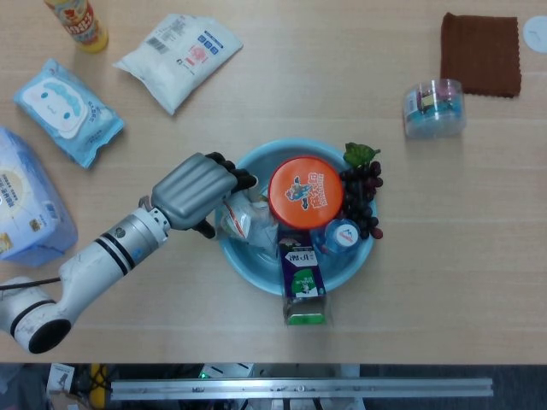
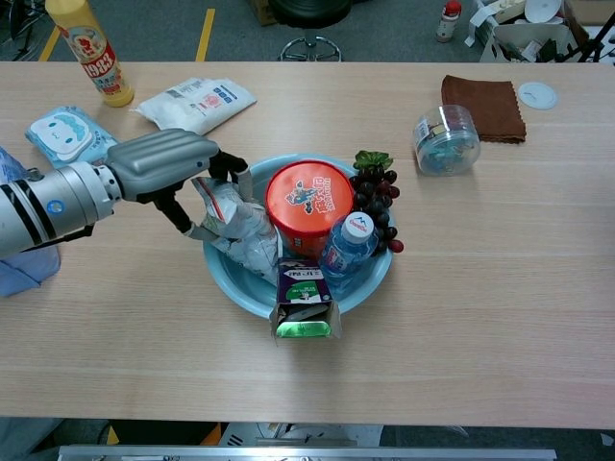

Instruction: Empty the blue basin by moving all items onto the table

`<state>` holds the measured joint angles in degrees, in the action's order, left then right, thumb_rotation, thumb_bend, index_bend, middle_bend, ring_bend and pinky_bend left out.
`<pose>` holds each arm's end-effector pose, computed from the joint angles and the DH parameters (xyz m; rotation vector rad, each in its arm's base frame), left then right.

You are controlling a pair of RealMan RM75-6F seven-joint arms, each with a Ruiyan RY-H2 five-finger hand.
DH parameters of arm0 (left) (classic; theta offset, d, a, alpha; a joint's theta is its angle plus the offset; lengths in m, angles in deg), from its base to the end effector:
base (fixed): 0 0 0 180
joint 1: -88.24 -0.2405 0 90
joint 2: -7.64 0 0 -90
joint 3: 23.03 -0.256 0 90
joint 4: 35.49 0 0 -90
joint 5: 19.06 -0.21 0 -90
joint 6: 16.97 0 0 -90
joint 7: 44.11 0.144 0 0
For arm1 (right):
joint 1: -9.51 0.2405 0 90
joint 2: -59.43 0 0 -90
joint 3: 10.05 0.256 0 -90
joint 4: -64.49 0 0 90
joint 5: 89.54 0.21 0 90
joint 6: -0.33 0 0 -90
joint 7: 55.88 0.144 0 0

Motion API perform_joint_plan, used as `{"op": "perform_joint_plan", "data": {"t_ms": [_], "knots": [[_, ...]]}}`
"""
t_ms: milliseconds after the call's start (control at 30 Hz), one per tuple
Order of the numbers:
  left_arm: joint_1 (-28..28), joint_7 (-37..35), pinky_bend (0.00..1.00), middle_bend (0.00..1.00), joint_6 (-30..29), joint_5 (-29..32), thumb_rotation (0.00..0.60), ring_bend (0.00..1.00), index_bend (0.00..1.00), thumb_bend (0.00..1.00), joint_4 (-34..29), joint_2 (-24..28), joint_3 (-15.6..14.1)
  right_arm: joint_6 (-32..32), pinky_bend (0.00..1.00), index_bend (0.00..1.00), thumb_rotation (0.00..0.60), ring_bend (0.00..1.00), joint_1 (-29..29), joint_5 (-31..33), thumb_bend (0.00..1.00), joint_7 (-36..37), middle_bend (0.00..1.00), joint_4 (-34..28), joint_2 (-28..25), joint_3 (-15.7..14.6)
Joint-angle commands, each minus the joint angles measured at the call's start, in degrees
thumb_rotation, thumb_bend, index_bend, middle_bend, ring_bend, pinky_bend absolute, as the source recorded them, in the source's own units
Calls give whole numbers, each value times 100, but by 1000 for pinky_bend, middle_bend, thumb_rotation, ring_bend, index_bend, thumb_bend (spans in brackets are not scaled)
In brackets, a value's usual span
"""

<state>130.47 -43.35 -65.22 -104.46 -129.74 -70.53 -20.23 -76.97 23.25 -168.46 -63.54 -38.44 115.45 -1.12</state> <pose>-0.1390 0.2907 -0.0036 -2.2422 -0.9955 -0.9913 -0.2605 -0.2425 0.1879 1.4432 -0.8177 0.9054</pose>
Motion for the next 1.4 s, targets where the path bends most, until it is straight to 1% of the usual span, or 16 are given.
{"op": "perform_joint_plan", "data": {"t_ms": [33, 167, 267, 467, 700, 800, 900, 967, 1200, 1300, 1400], "knots": [[27, -117, 430, 553, -10, -3, 600, 520, 498, 171, 63, -47, 6, -9, 483, 441, 600, 394, -3, 4, 306, 4, 406, 8, 1, 0], [37, -279, 505, 639, -47, 14, 600, 595, 572, 171, 97, -68, 17, -22, 483, 441, 600, 395, -8, 20, 306, 11, 406, 17, -2, 5], [51, -433, 534, 672, -52, 62, 600, 621, 605, 182, 57, -15, 48, -28, 483, 441, 600, 395, -4, 30, 306, 16, 406, 25, 8, 12], [68, -738, 552, 686, -103, 175, 600, 630, 621, 189, -192, 289, 174, -48, 483, 441, 600, 395, -13, 14, 305, 64, 406, 44, 22, 4], [26, -877, 555, 686, -345, 322, 600, 630, 622, 188, -438, 759, 413, -81, 483, 441, 600, 395, -21, -5, 306, 114, 406, 85, 43, 6], [0, -874, 555, 686, -403, 419, 600, 630, 622, 188, -437, 932, 482, -93, 483, 441, 600, 396, -28, -16, 306, 133, 406, 102, 52, 1], [-29, -849, 555, 686, -436, 505, 600, 630, 622, 188, -386, 1047, 513, -100, 483, 441, 600, 396, -33, -22, 306, 149, 406, 112, 56, -3], [-97, -814, 555, 686, -482, 694, 600, 630, 622, 188, -259, 1167, 549, -117, 483, 441, 600, 396, -42, -20, 306, 164, 406, 122, 59, -1], [-218, -797, 555, 686, -503, 1054, 600, 630, 620, 189, 39, 1396, 611, -118, 483, 441, 600, 397, -41, -30, 306, 136, 408, 105, 70, -10], [-280, -660, 555, 686, -552, 1176, 600, 630, 620, 188, 267, 1405, 601, -116, 483, 441, 600, 397, -36, -31, 306, 114, 408, 86, 79, -10], [-341, -554, 555, 686, -500, 1287, 600, 630, 620, 188, 486, 1407, 530, -93, 483, 441, 600, 397, -27, -35, 306, 86, 408, 65, 85, -22]]}}
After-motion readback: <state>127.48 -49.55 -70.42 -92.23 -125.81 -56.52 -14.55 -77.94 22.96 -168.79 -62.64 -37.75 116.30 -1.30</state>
